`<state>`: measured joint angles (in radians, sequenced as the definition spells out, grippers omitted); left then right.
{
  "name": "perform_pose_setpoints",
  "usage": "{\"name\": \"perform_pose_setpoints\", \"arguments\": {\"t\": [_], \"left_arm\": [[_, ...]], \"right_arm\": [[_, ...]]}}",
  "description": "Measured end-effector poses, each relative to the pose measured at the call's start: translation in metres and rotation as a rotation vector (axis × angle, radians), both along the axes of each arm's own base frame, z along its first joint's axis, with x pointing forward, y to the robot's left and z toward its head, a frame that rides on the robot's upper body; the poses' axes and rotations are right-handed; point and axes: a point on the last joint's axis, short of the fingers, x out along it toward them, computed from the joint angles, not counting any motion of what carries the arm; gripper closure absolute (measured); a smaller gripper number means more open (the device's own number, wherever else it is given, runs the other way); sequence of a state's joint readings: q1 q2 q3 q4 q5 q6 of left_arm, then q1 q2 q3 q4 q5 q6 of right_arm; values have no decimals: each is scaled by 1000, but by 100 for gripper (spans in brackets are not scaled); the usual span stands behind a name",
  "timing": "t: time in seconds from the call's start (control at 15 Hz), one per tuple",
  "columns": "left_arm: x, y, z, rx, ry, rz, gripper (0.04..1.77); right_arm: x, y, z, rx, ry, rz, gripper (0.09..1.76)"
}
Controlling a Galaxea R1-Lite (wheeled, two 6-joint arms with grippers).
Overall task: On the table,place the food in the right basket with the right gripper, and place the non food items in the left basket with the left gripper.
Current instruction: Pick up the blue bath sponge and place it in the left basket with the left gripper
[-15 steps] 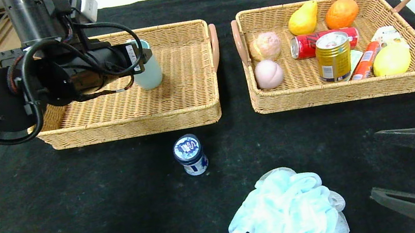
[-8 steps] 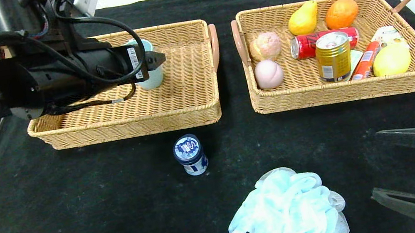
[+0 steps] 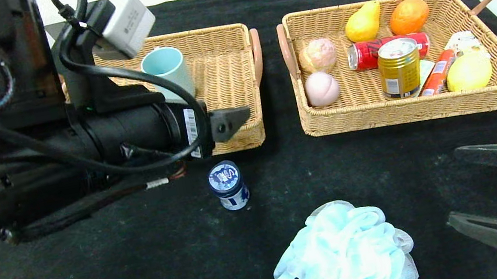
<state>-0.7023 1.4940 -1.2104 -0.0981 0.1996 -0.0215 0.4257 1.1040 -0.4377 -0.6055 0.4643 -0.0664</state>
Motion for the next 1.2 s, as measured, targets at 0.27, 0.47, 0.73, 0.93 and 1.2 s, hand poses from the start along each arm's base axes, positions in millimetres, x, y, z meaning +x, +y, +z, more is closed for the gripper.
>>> {"name": "perform_pose_setpoints", "arguments": {"t": [0.27,0.47,0.73,0.93,1.2], "left_arm": [[-28,-16,-22,82,30,-147,12],[-43,-25,-32,124,16,-232,12],[-61,-37,-44,155,37,-317,11],[-70,-49,-50,173,44,-374,11],[-73,-63,-65,227,69,-409,10]], "right_arm": [[2,-3,3,2,-4,-22,14],[6,-6,6,5,-13,-50,14],[8,-9,9,9,-20,-72,14],[10,-11,12,13,-29,-86,14],[11,-13,15,17,-40,-102,14]]}}
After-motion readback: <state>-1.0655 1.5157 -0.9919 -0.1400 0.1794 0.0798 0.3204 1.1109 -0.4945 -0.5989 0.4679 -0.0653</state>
